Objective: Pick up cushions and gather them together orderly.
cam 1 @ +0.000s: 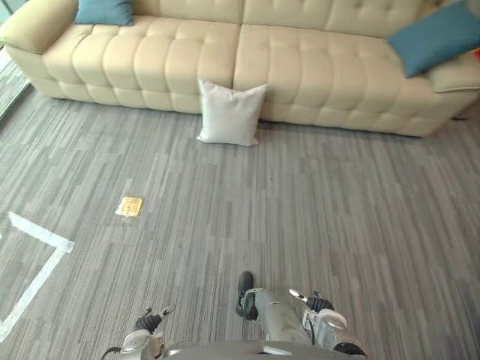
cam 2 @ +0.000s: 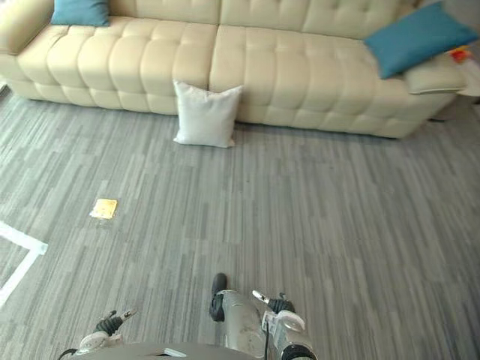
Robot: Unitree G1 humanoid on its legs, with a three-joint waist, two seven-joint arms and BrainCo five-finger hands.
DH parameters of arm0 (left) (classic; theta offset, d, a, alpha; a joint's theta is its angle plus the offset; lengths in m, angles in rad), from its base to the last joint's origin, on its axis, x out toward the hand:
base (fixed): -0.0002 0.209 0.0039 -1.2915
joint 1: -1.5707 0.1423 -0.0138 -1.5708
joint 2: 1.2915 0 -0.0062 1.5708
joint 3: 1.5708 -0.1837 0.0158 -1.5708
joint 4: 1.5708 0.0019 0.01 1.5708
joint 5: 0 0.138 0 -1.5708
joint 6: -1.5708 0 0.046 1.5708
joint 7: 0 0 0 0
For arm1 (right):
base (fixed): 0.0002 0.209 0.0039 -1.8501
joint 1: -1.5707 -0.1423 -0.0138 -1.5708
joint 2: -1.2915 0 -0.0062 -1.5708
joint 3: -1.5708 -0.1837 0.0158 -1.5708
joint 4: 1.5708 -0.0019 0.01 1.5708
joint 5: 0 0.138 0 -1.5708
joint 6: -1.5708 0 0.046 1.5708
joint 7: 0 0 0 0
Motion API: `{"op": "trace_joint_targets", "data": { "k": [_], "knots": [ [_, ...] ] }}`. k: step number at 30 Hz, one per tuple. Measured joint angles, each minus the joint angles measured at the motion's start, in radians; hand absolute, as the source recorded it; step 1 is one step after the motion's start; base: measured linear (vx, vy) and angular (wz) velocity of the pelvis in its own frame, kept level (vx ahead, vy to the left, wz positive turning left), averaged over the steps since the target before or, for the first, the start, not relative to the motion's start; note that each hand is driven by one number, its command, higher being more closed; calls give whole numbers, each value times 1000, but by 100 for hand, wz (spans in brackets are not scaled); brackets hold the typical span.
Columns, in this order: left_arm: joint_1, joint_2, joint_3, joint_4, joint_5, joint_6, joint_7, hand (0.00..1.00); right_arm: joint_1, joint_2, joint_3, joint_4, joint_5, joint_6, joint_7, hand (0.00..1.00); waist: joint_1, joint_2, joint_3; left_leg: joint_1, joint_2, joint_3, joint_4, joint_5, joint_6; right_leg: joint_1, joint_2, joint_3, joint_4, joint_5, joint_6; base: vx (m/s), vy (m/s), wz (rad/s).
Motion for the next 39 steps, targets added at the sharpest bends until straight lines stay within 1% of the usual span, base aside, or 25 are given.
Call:
{"op": "trace_joint_targets", "data": {
  "k": [3,5,7,8,9,12,14,15,16,17,19,20,22,24,25,27,28,29,30,31,32,33,34,36,39],
  "knots": [
    [-16,-5,7,-4,2,-4,1,0,10,1,-1,-8,0,1,-9,0,22,-5,3,-54,-30,35,-261,2,1,61,-23,-16,-27,-20,33,278,93,28],
    [-21,-5,6,-4,3,-6,2,0,18,5,0,-8,0,0,-10,0,35,-11,2,-62,-70,16,-442,44,0,89,-47,-19,-31,-40,65,248,168,6],
    [-21,-8,7,0,3,-6,3,0,17,10,10,-8,0,0,-10,0,40,-9,0,-60,-97,-19,-590,144,4,122,-71,-2,-30,-68,110,337,321,-17],
    [-20,-6,7,2,4,-6,3,0,22,12,22,-9,-1,0,-11,0,40,-15,-8,-53,-108,-20,-585,207,16,128,-86,12,-24,-86,134,419,431,-34],
    [-18,-2,11,2,3,-6,2,0,24,20,22,-9,-1,0,-10,0,44,-35,-27,-54,-134,-8,-533,205,50,128,-130,32,1,-116,167,369,381,-34],
    [-20,18,12,13,3,-6,3,0,34,50,22,-8,-1,0,-9,0,61,-77,-49,-23,-152,56,-481,101,61,59,-198,85,182,-143,188,322,321,-50],
    [-20,41,-19,41,5,2,2,0,32,58,37,-24,-1,-2,-8,0,43,-93,-56,70,-177,94,-481,48,78,-77,-268,112,551,-96,189,328,316,-36],
    [-19,44,-26,44,5,4,2,0,32,58,41,-27,-1,-1,-8,0,39,-94,-56,82,-180,95,-482,40,77,-88,-276,112,594,-89,187,351,249,-9],
    [-16,52,-42,51,7,8,2,0,32,60,49,-31,-2,-3,-6,0,30,-94,-57,131,-190,105,-488,8,74,-137,-295,111,727,-76,185,420,195,-16],
    [-16,55,-47,51,14,9,2,0,32,59,68,-36,-2,-5,-6,0,26,-100,-61,201,-192,121,-508,-22,66,-200,-290,99,828,-81,177,353,147,-20],
    [-14,57,-56,54,24,9,1,0,30,58,70,-37,-2,-9,-6,0,19,-101,-62,256,-201,133,-545,-22,69,-245,-281,65,837,-106,167,319,86,-14],
    [-16,57,-69,59,24,9,1,0,18,53,67,-35,-3,-11,-6,0,8,-98,-61,302,-206,148,-586,-22,68,-290,-263,17,771,-144,158,513,81,-6],
    [-25,55,-75,71,25,13,1,0,4,46,64,-34,-3,-10,-3,0,-10,-89,-59,343,-207,150,-639,-18,56,-348,-219,-52,583,-150,138,443,25,4],
    [-30,56,-89,83,28,13,1,0,-3,38,60,-34,-3,-10,-1,0,-24,-81,-55,394,-210,147,-702,-6,34,-378,-168,-83,314,-59,115,412,-50,18],
    [-31,56,-110,97,38,14,1,0,1,29,59,-32,-3,-9,2,0,-32,-81,-53,437,-219,138,-740,2,20,-380,-155,-74,157,35,115,460,-97,28],
    [-20,59,-115,99,55,13,-2,0,25,24,58,-33,-10,-6,7,0,-39,-95,-53,486,-247,94,-766,-3,-6,-365,-163,-25,82,98,113,489,-169,55],
    [-16,47,-111,100,65,13,-7,0,43,18,29,-39,-12,-8,9,0,-45,-88,-56,541,-239,48,-767,-22,-39,-365,-170,-9,176,205,38,484,-230,57],
    [-15,38,-110,103,65,13,-6,0,41,10,26,-39,-13,-10,10,0,-45,-67,-57,549,-224,35,-759,-23,-40,-371,-163,-13,219,166,35,579,-317,43],
    [-11,21,-109,102,64,12,-8,0,41,0,19,-40,-19,-11,11,0,-42,-34,-69,526,-179,4,-677,-23,-45,-365,-144,-31,252,109,31,446,-304,19],
    [-8,9,-89,93,64,13,-14,0,40,-3,20,-46,-22,-12,11,0,-40,-8,-69,419,-111,-58,-436,-4,-57,-339,-111,-48,252,71,22,449,-317,16],
    [-8,7,-84,89,64,12,-17,0,40,-4,21,-47,-22,-12,11,0,-40,-5,-69,404,-102,-69,-399,6,-59,-334,-105,-49,251,66,20,422,-280,-6],
    [-5,-5,-45,78,64,12,-20,0,40,-11,22,-47,-23,-11,10,0,-32,14,-68,297,-48,-144,-156,92,-71,-290,-59,-48,232,40,3,425,-203,-43],
    [5,-7,-21,63,64,12,-20,0,41,-11,24,-42,-22,-9,8,0,-21,16,-66,235,-17,-171,26,113,-91,-240,-19,-30,216,17,-7,414,-171,-52],
    [13,-4,-8,42,62,12,-19,0,46,-10,33,-36,-22,-5,7,0,-12,7,-57,181,7,-152,154,104,-82,-165,12,-3,190,-13,-24,389,-138,-52],
    [16,-1,-4,18,61,12,-19,0,59,-9,39,-36,-21,0,6,0,1,-13,-53,93,2,-106,136,74,-57,-73,22,29,132,-25,-13,346,-98,-33]
  ]
}}
